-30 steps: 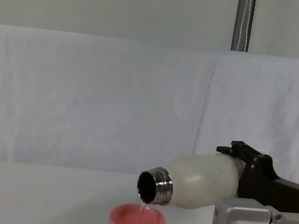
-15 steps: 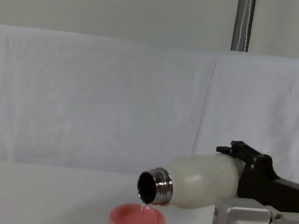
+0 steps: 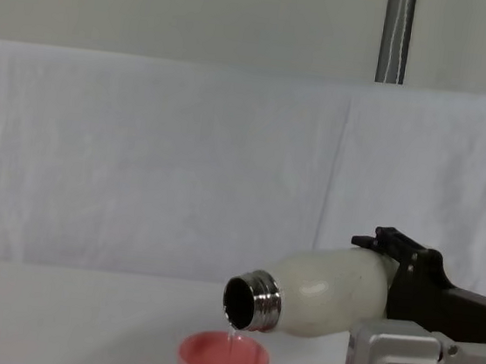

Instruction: Grasp the thermos with one hand and pour water into the cup lid.

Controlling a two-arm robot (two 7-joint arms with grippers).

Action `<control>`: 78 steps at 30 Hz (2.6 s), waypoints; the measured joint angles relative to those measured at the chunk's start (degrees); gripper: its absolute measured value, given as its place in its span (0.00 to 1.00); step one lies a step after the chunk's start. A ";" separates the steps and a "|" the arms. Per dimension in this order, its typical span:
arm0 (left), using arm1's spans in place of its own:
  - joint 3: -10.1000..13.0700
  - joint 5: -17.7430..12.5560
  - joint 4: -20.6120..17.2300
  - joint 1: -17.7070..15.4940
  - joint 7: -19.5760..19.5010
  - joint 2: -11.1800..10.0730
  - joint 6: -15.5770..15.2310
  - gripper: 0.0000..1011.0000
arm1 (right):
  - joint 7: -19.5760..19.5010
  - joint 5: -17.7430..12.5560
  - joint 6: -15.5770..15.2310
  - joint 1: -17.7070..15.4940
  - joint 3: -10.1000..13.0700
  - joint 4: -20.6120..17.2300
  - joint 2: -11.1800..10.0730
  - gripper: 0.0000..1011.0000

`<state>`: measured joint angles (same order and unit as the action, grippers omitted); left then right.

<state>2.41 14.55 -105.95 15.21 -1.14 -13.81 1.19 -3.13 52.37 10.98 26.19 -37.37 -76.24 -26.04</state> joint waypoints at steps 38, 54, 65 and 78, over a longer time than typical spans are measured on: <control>0.00 0.00 0.00 0.00 0.00 0.00 0.00 0.99 | 8.60 -20.82 4.13 -3.67 8.78 -3.90 2.88 0.95; 0.00 0.00 0.00 0.00 0.00 0.00 0.00 0.99 | 17.48 -43.17 1.00 -6.63 19.25 -4.33 8.17 0.95; 0.00 0.00 0.00 0.00 0.00 0.00 0.00 0.99 | 21.56 -54.49 -4.60 -7.87 23.55 -4.44 10.28 0.95; 0.00 0.00 0.00 0.00 0.00 0.00 0.00 0.99 | 21.93 -61.57 -9.74 -9.46 25.70 -5.34 11.26 0.95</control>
<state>2.41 14.54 -105.95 15.21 -1.14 -13.81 1.19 18.80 -9.20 1.24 16.73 -11.67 -81.58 -14.79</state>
